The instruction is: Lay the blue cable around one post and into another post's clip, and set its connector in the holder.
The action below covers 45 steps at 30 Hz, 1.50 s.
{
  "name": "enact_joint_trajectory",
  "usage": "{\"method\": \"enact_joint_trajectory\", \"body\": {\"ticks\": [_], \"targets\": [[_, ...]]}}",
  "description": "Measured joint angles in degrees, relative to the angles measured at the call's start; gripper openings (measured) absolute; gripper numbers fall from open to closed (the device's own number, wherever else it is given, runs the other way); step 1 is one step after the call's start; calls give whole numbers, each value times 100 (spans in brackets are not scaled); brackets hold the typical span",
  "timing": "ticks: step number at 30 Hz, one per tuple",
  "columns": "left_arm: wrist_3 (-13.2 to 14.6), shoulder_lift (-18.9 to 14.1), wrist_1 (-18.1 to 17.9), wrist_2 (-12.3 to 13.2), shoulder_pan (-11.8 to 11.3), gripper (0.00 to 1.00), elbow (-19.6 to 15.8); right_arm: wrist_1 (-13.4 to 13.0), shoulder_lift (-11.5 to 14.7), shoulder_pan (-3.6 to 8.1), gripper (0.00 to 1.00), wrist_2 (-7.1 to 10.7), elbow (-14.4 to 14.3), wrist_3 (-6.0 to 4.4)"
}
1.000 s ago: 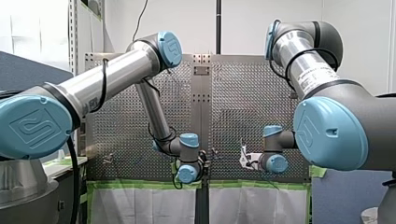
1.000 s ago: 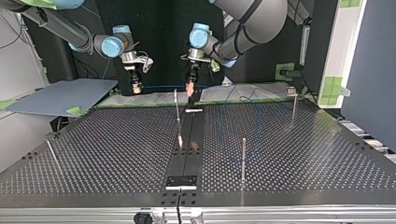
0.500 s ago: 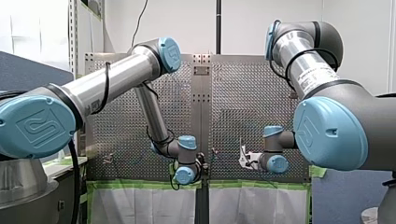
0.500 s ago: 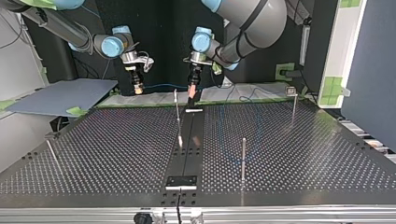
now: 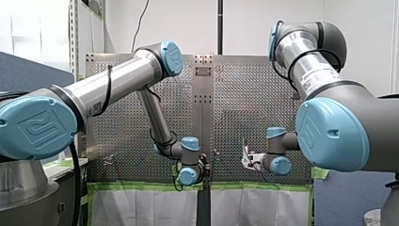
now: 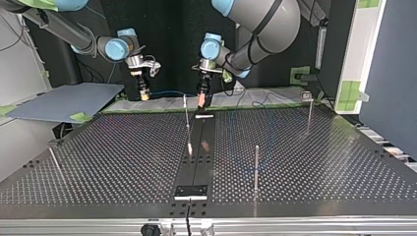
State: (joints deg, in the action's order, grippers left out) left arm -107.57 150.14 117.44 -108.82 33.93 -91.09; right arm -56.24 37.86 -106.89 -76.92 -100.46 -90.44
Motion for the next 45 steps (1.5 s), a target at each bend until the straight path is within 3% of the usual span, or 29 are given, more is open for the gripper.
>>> {"method": "enact_joint_trajectory", "body": {"ticks": [20,30,31,32,33,35,36,37,38,45], "targets": [[-78,22,42,87,-107,4,213,-80,-30,100,0,1,51,-156],[-57,27,160,132,-129,7,338,65,-67,125,0,1,207,-175],[-56,27,185,143,-134,11,343,86,-69,129,0,1,214,-175],[-56,27,218,157,-141,22,346,98,-69,133,0,1,217,-175],[-56,25,244,165,-147,22,347,107,-70,134,0,2,219,-176],[-61,22,319,175,-163,55,347,127,-71,136,0,3,223,-176],[-62,22,354,178,-171,55,349,134,-71,137,0,4,223,-177],[-61,21,390,178,-181,71,349,146,-74,139,0,4,223,-174],[-57,21,442,177,-195,98,349,157,-76,141,0,4,225,-170],[85,-20,792,278,-255,98,349,205,-82,148,0,7,226,-153]]}}
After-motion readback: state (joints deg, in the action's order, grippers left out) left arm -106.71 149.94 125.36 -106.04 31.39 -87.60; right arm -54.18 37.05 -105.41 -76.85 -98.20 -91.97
